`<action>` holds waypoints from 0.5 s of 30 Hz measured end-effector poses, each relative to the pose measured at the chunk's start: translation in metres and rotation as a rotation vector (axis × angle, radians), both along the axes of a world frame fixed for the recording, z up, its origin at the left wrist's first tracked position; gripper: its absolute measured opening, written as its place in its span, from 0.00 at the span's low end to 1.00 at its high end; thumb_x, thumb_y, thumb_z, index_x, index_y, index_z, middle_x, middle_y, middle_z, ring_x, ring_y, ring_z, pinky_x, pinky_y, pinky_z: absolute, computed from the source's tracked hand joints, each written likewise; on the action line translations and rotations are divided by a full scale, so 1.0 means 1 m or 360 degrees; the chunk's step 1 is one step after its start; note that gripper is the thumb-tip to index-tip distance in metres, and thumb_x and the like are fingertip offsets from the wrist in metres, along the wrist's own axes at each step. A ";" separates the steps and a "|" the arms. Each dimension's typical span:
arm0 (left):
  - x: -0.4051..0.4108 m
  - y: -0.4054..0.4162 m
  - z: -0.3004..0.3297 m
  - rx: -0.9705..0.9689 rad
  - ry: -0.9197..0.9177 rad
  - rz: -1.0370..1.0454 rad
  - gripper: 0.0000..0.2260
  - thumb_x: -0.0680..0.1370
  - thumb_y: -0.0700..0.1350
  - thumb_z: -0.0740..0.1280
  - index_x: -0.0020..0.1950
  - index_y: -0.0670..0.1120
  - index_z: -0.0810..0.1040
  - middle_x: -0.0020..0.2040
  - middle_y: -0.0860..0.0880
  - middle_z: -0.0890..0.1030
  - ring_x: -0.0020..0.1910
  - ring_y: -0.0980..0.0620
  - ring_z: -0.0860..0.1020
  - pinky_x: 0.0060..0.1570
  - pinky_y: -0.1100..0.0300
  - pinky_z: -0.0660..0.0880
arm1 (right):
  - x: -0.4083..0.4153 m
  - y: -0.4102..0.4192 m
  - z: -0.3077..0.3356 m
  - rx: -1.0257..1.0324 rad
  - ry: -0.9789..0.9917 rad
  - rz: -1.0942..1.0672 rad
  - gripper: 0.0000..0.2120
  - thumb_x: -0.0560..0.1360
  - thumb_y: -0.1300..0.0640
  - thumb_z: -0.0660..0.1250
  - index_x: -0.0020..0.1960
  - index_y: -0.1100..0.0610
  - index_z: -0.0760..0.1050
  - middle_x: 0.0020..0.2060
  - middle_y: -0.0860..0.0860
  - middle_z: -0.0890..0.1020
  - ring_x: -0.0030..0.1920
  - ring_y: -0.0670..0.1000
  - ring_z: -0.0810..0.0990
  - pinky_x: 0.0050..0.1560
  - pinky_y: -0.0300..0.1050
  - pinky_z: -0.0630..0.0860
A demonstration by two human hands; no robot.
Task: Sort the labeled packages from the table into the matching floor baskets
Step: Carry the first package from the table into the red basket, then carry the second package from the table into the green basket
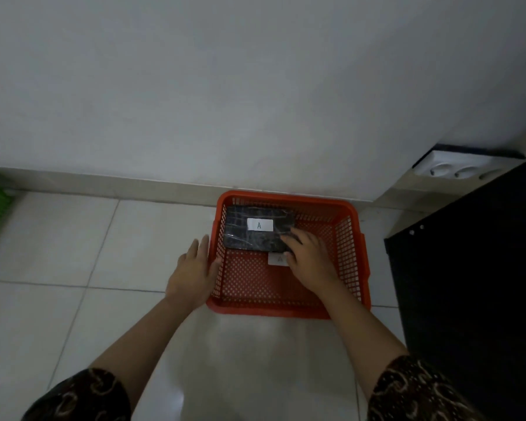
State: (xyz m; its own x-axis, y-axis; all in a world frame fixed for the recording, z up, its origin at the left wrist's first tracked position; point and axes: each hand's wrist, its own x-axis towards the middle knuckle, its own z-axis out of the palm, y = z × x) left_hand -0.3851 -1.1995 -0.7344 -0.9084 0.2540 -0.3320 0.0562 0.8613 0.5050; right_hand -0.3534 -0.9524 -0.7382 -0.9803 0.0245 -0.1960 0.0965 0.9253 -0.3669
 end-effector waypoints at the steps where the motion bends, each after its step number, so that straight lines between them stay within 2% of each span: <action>1: 0.003 -0.001 0.018 -0.0198 -0.0097 -0.0022 0.27 0.81 0.52 0.55 0.77 0.45 0.51 0.77 0.40 0.57 0.73 0.39 0.61 0.68 0.44 0.64 | 0.005 -0.003 0.019 -0.0063 0.0019 -0.0010 0.16 0.77 0.60 0.61 0.64 0.58 0.74 0.65 0.58 0.74 0.64 0.59 0.71 0.65 0.58 0.68; 3: 0.009 -0.002 0.073 -0.0343 -0.0188 -0.0095 0.25 0.80 0.49 0.57 0.75 0.44 0.57 0.75 0.40 0.61 0.71 0.39 0.63 0.66 0.45 0.67 | 0.018 -0.010 0.073 -0.0152 -0.0065 -0.0044 0.11 0.76 0.64 0.60 0.53 0.61 0.79 0.53 0.59 0.80 0.52 0.59 0.78 0.52 0.53 0.76; 5: 0.018 -0.005 0.131 -0.0358 -0.0182 -0.0182 0.22 0.79 0.47 0.58 0.72 0.44 0.64 0.70 0.41 0.69 0.66 0.42 0.69 0.63 0.48 0.71 | 0.033 -0.020 0.131 -0.0181 -0.0208 -0.0066 0.10 0.75 0.63 0.59 0.49 0.61 0.79 0.47 0.60 0.82 0.46 0.60 0.81 0.44 0.50 0.78; 9: 0.035 -0.014 0.258 -0.0294 -0.0342 -0.0270 0.17 0.79 0.46 0.59 0.68 0.46 0.70 0.63 0.44 0.76 0.61 0.46 0.75 0.59 0.57 0.71 | 0.057 -0.033 0.251 -0.0291 -0.0392 -0.0058 0.11 0.77 0.61 0.58 0.49 0.60 0.79 0.47 0.59 0.83 0.46 0.59 0.82 0.44 0.49 0.79; 12: 0.053 -0.017 0.366 -0.0149 -0.0586 -0.0519 0.15 0.80 0.47 0.59 0.65 0.48 0.74 0.61 0.45 0.78 0.55 0.51 0.76 0.51 0.64 0.69 | 0.078 -0.037 0.357 -0.0487 -0.0446 -0.0183 0.11 0.77 0.59 0.59 0.53 0.56 0.80 0.50 0.57 0.83 0.49 0.57 0.81 0.49 0.49 0.79; 15: 0.070 -0.012 0.478 -0.0052 -0.0513 -0.0635 0.15 0.80 0.49 0.60 0.66 0.49 0.73 0.60 0.47 0.79 0.51 0.54 0.76 0.49 0.65 0.69 | 0.102 -0.038 0.467 -0.0647 -0.0355 -0.0338 0.10 0.78 0.59 0.61 0.55 0.54 0.79 0.50 0.55 0.83 0.47 0.54 0.81 0.49 0.49 0.79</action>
State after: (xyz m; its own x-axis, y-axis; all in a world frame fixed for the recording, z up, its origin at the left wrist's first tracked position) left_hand -0.3154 -1.2117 -0.2560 -0.5930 0.5449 -0.5928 0.2295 0.8200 0.5243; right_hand -0.2512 -0.9903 -0.2717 -0.8953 0.0967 -0.4348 0.3836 0.6635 -0.6423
